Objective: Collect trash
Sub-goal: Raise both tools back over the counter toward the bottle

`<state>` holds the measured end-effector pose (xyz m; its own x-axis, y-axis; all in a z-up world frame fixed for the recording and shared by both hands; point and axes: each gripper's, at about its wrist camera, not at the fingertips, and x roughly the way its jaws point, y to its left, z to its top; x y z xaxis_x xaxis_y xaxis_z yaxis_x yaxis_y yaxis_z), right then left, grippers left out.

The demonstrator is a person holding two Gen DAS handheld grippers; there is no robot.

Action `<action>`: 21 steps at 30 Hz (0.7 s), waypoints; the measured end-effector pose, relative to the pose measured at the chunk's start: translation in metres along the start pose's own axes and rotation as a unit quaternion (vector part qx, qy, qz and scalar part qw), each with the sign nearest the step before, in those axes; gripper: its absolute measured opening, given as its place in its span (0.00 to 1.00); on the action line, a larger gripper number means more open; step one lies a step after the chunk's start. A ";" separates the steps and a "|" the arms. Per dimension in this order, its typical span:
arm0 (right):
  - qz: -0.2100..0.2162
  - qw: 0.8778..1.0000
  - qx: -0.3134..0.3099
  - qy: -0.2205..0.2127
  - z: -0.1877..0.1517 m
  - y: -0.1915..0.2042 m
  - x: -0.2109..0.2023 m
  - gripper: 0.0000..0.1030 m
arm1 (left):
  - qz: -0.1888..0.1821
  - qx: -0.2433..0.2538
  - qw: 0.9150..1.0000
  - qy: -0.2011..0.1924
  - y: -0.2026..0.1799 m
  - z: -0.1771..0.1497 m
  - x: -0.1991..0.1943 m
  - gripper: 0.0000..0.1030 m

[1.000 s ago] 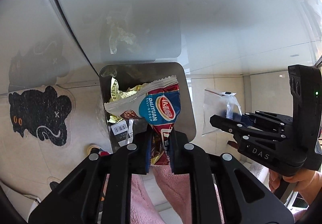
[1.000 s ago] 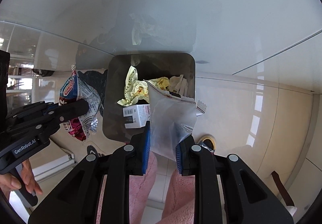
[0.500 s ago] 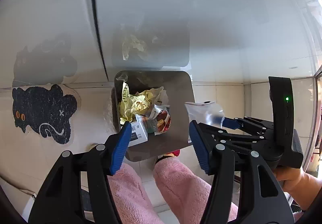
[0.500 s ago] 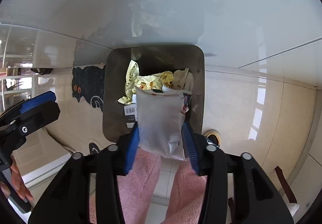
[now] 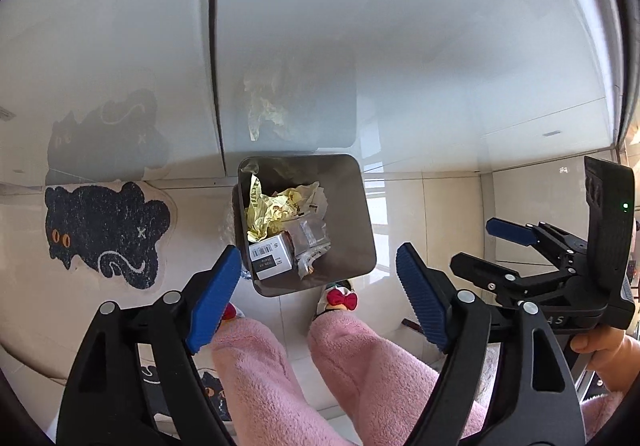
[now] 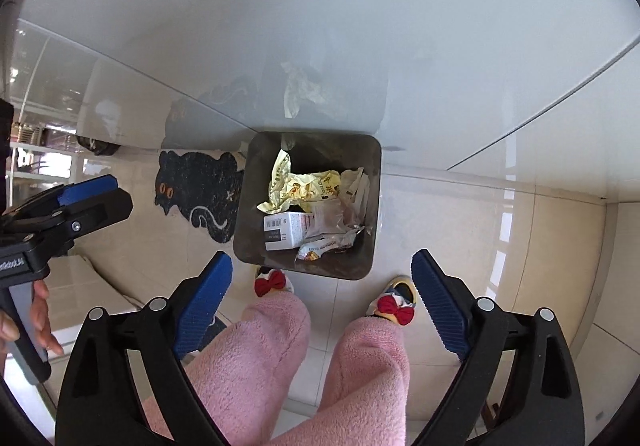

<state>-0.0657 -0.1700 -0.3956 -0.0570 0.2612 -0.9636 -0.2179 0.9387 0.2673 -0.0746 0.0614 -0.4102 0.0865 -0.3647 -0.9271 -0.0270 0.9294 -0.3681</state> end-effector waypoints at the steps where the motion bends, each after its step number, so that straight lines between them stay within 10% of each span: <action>1: 0.001 1.000 -0.004 -0.007 -0.003 0.000 -0.015 0.89 | 0.000 0.005 1.000 -0.004 -0.006 -0.001 -0.009 0.76; 12: 0.004 0.990 0.023 -0.137 -0.008 -0.034 -0.193 0.97 | -0.001 0.049 0.993 -0.108 -0.070 0.013 -0.147 0.92; 21: -0.015 0.963 0.008 -0.270 0.058 -0.041 -0.300 0.97 | -0.016 0.123 0.972 -0.198 -0.130 0.079 -0.225 0.92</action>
<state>0.0163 -0.2736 -0.1170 0.4647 0.3093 -0.8297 -0.1959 0.9497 0.2443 -0.0118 0.0269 -0.1480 0.4608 -0.3876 -0.7984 0.2164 0.9215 -0.3225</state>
